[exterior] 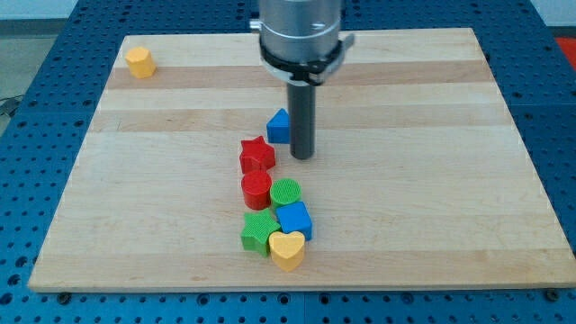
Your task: Place the red star diagonally to the yellow hexagon
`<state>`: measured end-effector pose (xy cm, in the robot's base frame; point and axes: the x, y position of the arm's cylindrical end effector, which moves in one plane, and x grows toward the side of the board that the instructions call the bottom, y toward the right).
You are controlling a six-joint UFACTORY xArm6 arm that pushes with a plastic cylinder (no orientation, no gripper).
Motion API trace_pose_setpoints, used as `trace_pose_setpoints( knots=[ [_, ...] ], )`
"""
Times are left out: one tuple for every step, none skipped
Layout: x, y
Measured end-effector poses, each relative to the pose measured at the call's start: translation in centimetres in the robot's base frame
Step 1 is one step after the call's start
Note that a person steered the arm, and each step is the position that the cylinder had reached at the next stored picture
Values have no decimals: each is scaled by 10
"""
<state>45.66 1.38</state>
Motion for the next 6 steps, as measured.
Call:
trace_pose_setpoints(
  knots=[
    [32,23],
    [39,12],
    [39,-23],
    [35,-53],
    [10,-69],
    [-24,-69]
  ],
)
